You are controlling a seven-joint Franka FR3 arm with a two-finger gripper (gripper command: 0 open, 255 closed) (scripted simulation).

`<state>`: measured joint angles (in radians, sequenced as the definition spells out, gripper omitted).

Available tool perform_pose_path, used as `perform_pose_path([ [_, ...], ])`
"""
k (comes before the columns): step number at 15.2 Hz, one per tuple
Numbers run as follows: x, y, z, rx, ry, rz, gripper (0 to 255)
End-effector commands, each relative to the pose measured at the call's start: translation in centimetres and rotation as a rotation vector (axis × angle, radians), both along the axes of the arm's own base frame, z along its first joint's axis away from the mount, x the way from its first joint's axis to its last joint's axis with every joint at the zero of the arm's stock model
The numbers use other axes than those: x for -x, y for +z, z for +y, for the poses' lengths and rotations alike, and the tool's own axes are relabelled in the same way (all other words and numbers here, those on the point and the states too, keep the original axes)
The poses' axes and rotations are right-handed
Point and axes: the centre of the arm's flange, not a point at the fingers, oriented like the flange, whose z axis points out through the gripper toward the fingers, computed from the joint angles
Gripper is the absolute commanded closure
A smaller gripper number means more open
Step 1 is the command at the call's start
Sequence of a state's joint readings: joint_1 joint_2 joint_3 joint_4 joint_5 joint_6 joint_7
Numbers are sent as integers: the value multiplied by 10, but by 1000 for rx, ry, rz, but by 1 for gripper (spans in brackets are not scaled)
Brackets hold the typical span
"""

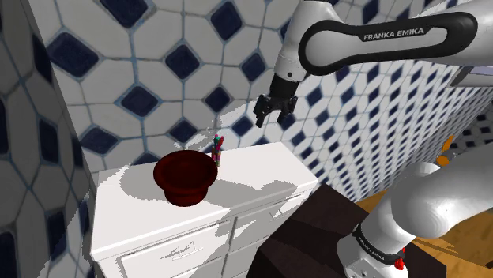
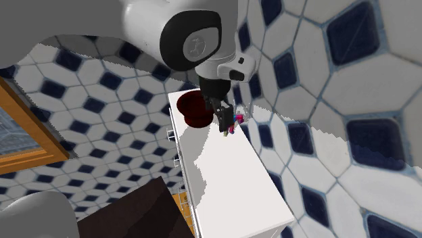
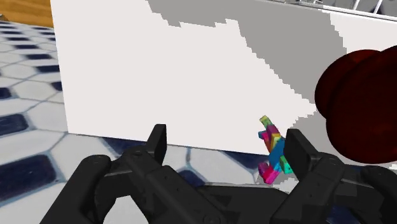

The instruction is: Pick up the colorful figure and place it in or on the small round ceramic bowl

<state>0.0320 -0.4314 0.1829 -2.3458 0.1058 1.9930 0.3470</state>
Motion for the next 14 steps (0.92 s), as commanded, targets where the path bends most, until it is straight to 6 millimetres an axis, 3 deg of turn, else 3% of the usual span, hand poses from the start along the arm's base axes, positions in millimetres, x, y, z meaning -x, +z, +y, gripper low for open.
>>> perform_pose_path([
  [1,-21,-18,16,2,-29,4,0],
  [14,-144,-101,98,26,-193,30,0],
])
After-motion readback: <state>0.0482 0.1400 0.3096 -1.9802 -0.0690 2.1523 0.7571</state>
